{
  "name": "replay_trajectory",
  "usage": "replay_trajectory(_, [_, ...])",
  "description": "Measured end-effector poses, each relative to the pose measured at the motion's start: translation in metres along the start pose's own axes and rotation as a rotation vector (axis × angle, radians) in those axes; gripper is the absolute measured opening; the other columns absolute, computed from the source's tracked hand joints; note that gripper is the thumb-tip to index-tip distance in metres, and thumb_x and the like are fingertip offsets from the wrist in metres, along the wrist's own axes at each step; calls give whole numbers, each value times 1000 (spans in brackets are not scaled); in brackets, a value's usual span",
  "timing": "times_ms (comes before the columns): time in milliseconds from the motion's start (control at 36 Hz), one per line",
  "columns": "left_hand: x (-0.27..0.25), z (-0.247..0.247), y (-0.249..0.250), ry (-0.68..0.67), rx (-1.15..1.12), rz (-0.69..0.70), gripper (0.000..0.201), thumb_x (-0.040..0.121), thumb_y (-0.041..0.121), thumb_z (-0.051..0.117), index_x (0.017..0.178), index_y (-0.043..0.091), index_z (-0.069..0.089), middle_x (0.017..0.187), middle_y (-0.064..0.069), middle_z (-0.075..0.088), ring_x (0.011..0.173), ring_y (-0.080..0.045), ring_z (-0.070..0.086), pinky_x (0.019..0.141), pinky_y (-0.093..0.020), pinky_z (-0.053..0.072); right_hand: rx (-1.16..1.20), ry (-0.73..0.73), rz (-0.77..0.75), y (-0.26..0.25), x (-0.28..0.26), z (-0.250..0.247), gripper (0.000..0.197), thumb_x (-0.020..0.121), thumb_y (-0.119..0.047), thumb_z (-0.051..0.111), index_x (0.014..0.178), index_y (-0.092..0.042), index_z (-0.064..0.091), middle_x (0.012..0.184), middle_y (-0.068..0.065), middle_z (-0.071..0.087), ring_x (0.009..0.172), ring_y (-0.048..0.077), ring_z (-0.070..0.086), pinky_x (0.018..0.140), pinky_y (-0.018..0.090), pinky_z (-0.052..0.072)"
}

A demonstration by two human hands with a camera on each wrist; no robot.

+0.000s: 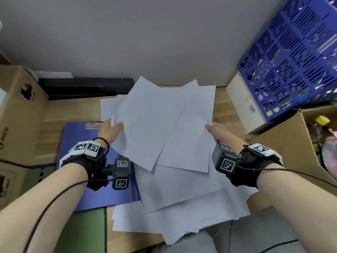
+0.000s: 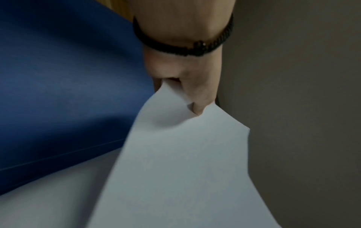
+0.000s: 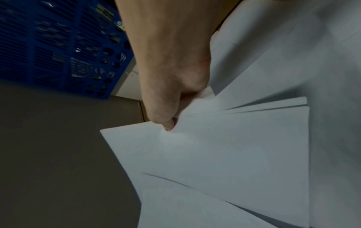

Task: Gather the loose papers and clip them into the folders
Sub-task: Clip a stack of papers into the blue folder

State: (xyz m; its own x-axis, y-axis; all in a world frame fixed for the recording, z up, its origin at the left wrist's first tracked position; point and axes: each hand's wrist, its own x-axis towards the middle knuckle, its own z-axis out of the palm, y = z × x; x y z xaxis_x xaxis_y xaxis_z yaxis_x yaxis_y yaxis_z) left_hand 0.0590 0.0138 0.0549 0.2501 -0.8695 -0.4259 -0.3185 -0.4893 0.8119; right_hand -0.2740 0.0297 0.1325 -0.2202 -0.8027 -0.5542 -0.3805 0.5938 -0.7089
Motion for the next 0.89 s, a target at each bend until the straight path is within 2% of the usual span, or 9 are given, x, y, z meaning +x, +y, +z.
replay_trajectory(83, [2, 0, -7, -2, -102, -147, 35, 94, 10, 53, 128, 1, 52, 126, -19, 60, 99, -31, 58, 81, -36, 48, -42, -1, 32, 8, -1, 3, 27, 101, -8, 38, 75, -13, 45, 50, -2, 51, 21, -4, 38, 28, 12, 27])
replay_trajectory(167, [0, 9, -14, -18, -90, -246, 43, 94, 10, 53, 134, 0, 44, 125, -15, 57, 95, -27, 53, 65, -30, 43, 16, -54, 82, 20, 2, 12, 15, 101, -6, 39, 91, -7, 51, 67, 2, 53, 27, -3, 48, 30, 10, 32])
replay_trajectory(306, [-11, 25, -27, -226, 51, -235, 36, 94, 8, 53, 130, 2, 52, 124, -16, 60, 103, -30, 59, 95, -44, 48, 113, -104, 186, 44, 9, 33, 20, 100, -3, 40, 82, -4, 51, 71, 7, 54, 32, 3, 55, 31, 10, 35])
replay_trajectory(417, [-19, 39, -37, -398, 208, -177, 36, 92, 8, 53, 128, 5, 53, 122, -13, 62, 110, -34, 59, 98, -49, 47, 132, -120, 258, 68, 16, 43, 13, 101, -12, 40, 94, -5, 48, 70, 6, 49, 39, 7, 55, 31, 9, 33])
replay_trajectory(500, [-22, 52, -45, -443, 259, -159, 39, 91, 12, 55, 130, 10, 49, 123, -5, 57, 111, -27, 57, 101, -44, 45, 112, -132, 304, 87, 21, 47, 28, 101, -37, 43, 114, -13, 45, 67, -6, 52, 32, -6, 49, 31, 8, 32])
replay_trajectory(556, [-23, 61, -50, -385, 248, -126, 42, 90, 17, 58, 130, 15, 50, 119, -1, 53, 118, -24, 52, 105, -39, 41, 20, -168, 306, 95, 22, 51, 50, 98, -44, 45, 135, -11, 40, 86, -6, 60, 59, -6, 63, 49, 9, 41])
replay_trajectory(611, [-22, 70, -53, -329, 283, -49, 44, 83, 24, 63, 126, 20, 56, 121, -1, 57, 125, -27, 47, 110, -39, 35, -24, -187, 278, 104, 21, 55, 51, 98, -40, 49, 137, -8, 39, 115, 1, 55, 95, 15, 60, 64, 19, 43])
replay_trajectory(750, [-20, 76, -52, -284, 385, 12, 53, 85, 30, 62, 135, 17, 50, 128, -6, 58, 127, -28, 43, 108, -33, 27, 102, -197, 184, 113, 15, 65, 11, 99, -7, 47, 109, -11, 49, 71, -4, 51, 33, -6, 49, 30, 9, 31])
replay_trajectory(889, [-16, 78, -51, -227, 296, -15, 70, 86, 36, 68, 145, 16, 35, 136, -5, 49, 133, -26, 34, 111, -39, 31, 88, -170, 142, 114, 15, 60, 26, 97, -16, 51, 122, -17, 58, 61, -12, 55, 45, 11, 37, 35, 16, 21])
